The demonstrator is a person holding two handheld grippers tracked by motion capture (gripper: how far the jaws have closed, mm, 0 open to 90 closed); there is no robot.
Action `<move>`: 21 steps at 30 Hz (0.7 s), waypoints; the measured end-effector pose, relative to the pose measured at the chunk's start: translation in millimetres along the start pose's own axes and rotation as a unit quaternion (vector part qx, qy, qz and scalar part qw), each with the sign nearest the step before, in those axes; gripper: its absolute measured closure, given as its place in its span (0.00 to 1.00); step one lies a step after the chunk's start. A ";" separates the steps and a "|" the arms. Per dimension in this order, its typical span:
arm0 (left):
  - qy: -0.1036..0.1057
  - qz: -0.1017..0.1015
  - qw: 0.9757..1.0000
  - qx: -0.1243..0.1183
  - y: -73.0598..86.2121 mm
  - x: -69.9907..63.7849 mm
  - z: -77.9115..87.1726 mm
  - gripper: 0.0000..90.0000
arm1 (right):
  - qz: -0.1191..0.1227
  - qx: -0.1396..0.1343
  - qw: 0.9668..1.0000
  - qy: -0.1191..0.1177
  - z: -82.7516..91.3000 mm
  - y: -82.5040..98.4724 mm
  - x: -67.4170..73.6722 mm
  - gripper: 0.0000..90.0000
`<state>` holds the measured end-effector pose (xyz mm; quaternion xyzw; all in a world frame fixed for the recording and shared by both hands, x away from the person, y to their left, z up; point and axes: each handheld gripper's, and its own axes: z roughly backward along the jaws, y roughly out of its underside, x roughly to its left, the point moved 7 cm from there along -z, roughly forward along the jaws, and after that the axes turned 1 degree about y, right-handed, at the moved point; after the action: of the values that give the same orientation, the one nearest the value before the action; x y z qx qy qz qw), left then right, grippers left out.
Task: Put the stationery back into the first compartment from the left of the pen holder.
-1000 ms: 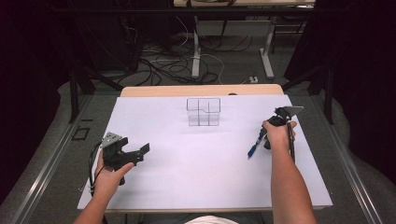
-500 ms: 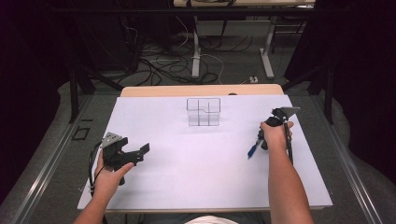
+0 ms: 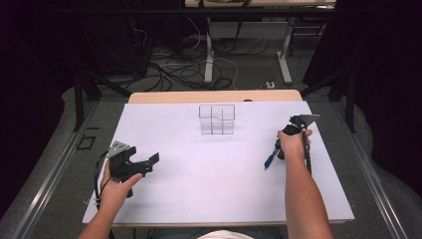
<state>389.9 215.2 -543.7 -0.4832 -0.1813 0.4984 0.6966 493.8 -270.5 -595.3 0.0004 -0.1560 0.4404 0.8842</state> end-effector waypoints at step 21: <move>-0.002 0.001 1.000 0.001 0.2 1.0 -0.1 0.01 | 0.007 -0.005 0.999 -0.038 9.3 -3.6 1.5 0.89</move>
<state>390.3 216.0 -544.2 -0.4814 -0.1823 0.5002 0.6963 494.9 -272.8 -585.5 0.0118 -0.1911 0.4451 0.8748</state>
